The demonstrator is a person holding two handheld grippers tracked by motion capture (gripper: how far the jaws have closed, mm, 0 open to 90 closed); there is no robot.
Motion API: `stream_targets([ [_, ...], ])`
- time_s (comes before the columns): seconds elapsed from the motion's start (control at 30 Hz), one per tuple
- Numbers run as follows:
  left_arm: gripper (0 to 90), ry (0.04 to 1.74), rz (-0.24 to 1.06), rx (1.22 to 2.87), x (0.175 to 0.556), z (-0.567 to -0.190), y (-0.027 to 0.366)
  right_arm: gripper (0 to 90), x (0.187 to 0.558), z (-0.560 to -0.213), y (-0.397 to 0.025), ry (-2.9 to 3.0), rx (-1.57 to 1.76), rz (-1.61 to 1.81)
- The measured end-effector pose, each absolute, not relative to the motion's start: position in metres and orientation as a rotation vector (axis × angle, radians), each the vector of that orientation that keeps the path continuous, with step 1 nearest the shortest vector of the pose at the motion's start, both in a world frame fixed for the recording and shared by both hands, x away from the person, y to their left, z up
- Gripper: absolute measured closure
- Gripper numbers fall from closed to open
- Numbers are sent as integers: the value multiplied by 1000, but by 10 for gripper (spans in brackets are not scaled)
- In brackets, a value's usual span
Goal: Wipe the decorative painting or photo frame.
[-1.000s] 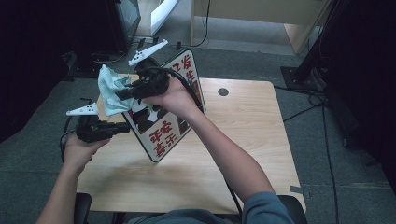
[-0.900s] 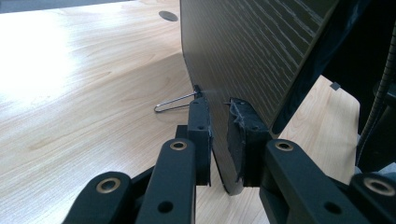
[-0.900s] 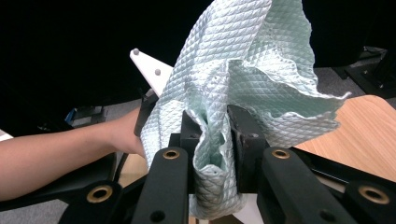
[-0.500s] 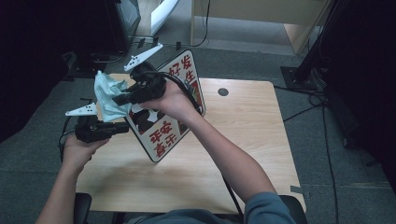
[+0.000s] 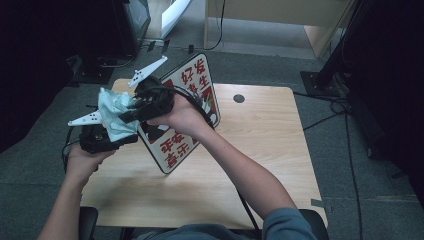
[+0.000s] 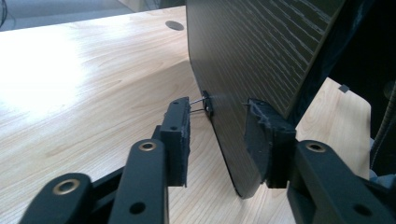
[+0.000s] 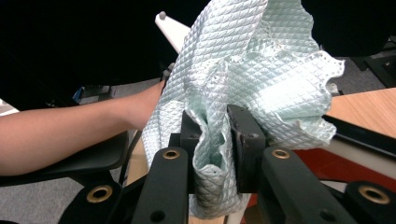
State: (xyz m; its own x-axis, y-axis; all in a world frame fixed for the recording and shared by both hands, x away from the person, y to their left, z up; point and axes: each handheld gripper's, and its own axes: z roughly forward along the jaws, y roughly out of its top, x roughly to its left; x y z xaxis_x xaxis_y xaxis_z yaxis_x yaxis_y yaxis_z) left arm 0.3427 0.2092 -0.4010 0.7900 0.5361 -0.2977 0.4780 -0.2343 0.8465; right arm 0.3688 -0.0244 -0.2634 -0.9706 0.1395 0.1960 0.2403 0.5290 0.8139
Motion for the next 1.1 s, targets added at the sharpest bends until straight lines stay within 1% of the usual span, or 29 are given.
stream_targets([
  [0.33, 471, 743, 117, 1899, 344, -404, 209, 779, 364, -274, -23, -2648, -317, -1406],
  [0.43, 450, 750, 110, 1890, 345, -404, 210, 779, 362, -277, -24, -2649, -320, -1397],
  [0.53, 432, 792, 116, 1863, 346, -403, 212, 779, 361, -281, -25, -2645, -319, -1394],
  [0.83, 362, 812, 92, 1821, 349, -405, 220, 780, 358, -291, -29, -2634, -325, -1377],
  [1.1, 352, 825, 98, 1819, 349, -408, 224, 779, 356, -302, -33, -2632, -340, -1363],
])
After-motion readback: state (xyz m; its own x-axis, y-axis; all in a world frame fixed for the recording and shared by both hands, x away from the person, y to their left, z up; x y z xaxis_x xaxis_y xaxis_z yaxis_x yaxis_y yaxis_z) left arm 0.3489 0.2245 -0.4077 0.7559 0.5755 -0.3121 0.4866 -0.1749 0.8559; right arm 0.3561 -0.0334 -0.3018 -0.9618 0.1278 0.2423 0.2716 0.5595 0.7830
